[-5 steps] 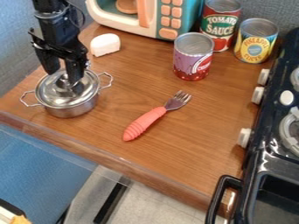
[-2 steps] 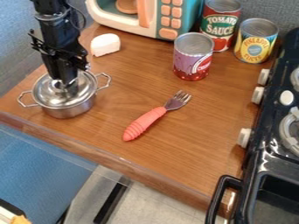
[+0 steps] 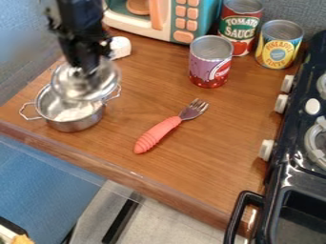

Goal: Opened the top lid of the silver pot

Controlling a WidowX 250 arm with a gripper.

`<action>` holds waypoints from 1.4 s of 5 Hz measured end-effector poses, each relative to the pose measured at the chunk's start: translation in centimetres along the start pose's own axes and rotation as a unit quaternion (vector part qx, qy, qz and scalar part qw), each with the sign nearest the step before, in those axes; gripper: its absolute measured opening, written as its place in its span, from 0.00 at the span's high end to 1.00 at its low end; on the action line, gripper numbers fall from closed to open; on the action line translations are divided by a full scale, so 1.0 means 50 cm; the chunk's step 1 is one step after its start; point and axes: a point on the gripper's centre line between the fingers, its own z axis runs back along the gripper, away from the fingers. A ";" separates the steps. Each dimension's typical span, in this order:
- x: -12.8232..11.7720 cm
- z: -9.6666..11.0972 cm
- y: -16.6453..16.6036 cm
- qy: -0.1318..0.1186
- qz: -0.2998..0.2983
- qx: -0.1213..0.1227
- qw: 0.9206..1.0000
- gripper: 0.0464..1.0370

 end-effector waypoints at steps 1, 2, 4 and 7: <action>0.020 0.038 -0.095 -0.030 -0.071 -0.018 0.997 0.77; 0.029 0.034 -0.196 -0.019 -0.132 -0.028 0.991 0.77; 0.010 -0.022 -0.302 0.019 -0.201 -0.038 0.979 0.77; -0.017 -0.078 -0.329 0.033 -0.227 -0.067 0.971 0.77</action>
